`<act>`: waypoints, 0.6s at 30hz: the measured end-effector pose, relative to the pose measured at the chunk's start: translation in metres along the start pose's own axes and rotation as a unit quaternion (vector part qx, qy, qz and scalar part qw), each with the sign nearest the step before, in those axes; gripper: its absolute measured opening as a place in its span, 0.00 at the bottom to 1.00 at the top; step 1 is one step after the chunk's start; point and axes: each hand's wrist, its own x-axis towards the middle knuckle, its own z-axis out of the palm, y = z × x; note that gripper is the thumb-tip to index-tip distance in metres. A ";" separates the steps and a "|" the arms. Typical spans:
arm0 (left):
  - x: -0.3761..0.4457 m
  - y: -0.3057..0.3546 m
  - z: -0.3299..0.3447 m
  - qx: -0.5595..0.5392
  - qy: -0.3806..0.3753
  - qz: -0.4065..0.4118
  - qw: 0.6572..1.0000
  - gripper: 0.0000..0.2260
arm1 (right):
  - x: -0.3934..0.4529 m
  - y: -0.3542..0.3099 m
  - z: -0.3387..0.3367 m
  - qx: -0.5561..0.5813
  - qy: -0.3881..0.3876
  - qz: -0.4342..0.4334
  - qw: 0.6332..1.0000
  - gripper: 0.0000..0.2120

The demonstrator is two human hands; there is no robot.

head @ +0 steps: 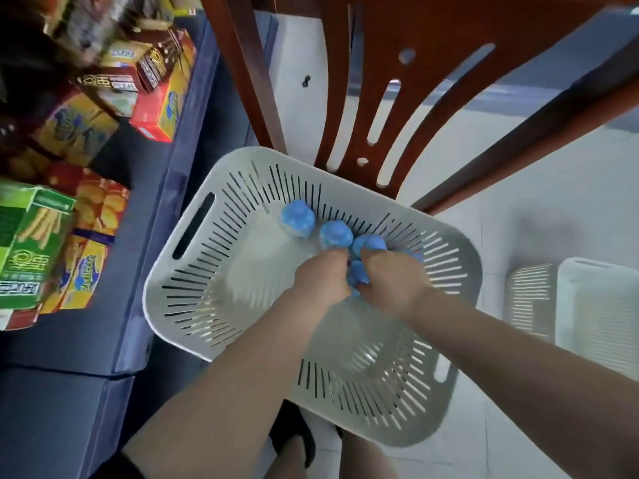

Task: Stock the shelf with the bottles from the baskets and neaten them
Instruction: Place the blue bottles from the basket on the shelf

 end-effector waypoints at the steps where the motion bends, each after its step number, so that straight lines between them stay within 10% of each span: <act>1: 0.004 -0.002 0.006 -0.006 0.004 0.002 1.000 0.09 | 0.004 -0.001 0.006 -0.003 -0.009 -0.007 1.000 0.16; 18: -0.078 -0.004 -0.053 -0.082 0.049 0.039 0.995 0.13 | -0.039 -0.023 -0.066 0.001 0.033 -0.112 0.993 0.13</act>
